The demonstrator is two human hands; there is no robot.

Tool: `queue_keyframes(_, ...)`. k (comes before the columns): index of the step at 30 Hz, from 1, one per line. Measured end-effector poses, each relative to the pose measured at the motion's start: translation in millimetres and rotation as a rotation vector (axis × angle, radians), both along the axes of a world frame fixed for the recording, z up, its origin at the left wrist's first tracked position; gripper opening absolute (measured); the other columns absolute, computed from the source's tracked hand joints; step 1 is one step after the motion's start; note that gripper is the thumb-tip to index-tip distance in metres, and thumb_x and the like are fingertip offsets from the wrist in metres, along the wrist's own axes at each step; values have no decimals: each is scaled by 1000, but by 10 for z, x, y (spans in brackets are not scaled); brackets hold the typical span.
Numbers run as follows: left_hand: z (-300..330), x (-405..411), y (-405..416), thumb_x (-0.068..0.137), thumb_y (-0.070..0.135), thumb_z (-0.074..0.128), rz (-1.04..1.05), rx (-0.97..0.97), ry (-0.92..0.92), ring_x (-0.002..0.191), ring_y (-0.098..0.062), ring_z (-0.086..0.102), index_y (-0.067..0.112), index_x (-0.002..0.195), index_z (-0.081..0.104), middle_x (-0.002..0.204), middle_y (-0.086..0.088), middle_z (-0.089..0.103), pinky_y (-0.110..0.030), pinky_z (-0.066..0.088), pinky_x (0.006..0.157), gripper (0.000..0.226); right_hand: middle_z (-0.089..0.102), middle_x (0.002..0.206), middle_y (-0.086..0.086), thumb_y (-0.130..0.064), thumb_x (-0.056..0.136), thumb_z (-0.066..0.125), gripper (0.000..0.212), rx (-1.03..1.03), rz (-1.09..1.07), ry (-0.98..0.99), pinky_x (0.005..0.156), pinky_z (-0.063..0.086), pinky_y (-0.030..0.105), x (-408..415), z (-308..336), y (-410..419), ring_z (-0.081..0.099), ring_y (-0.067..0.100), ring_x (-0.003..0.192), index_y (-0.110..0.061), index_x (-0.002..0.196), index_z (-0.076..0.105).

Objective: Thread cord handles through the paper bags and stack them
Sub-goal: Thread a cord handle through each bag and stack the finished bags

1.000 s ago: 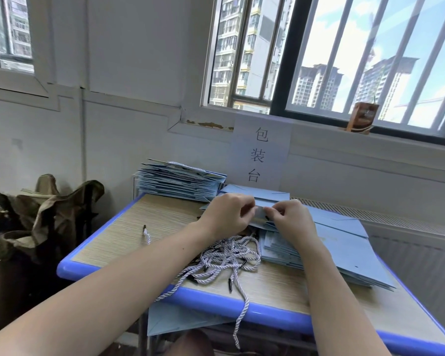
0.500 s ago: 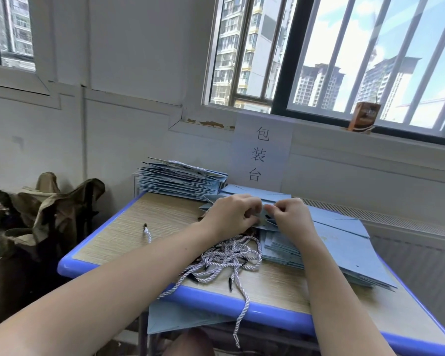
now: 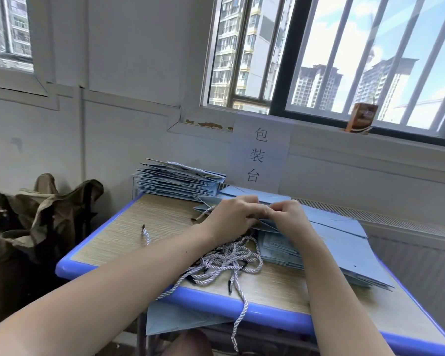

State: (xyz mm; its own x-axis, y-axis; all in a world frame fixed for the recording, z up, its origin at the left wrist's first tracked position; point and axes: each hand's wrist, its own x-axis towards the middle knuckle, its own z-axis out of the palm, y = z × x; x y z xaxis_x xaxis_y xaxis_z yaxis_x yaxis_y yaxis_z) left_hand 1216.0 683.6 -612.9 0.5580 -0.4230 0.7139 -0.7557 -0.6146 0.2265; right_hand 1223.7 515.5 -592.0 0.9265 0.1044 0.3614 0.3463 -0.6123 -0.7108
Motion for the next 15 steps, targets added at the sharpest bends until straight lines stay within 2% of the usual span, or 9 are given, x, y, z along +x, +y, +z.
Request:
queue_keyframes(3,-10,36,30,88,12,70,-2,-11,40,75,-15,55,19,97,78,87,2,60,-39,52,73,14,39,55,7,-30,95,67,43,18,10,24,54,27,29,19,-11,-7,33,16,53,10,79,70)
queue_keyframes(5,-10,42,30,89,12,69,-3,-11,45,75,-13,54,19,98,79,87,4,61,-37,52,74,15,42,57,9,-31,94,68,43,38,23,47,56,29,30,33,-22,-15,36,18,56,8,75,70)
queue_keyframes(7,-10,38,18,89,12,68,9,-3,40,74,-12,53,20,98,79,86,5,60,-36,51,74,16,34,54,7,-29,92,70,45,72,34,57,53,25,29,41,-31,-25,29,16,53,4,62,62)
queue_keyframes(10,-17,41,7,89,13,66,31,15,22,73,-11,50,22,96,78,87,5,60,-36,51,71,16,32,59,9,-29,92,71,48,90,46,65,50,22,28,62,-53,-47,25,15,52,11,68,63)
queue_keyframes(15,4,13,6,90,14,64,45,43,-23,74,-15,51,20,97,75,90,2,60,-37,51,68,15,41,64,8,-36,82,77,54,168,59,39,63,29,33,125,-90,-68,36,17,66,15,74,60)
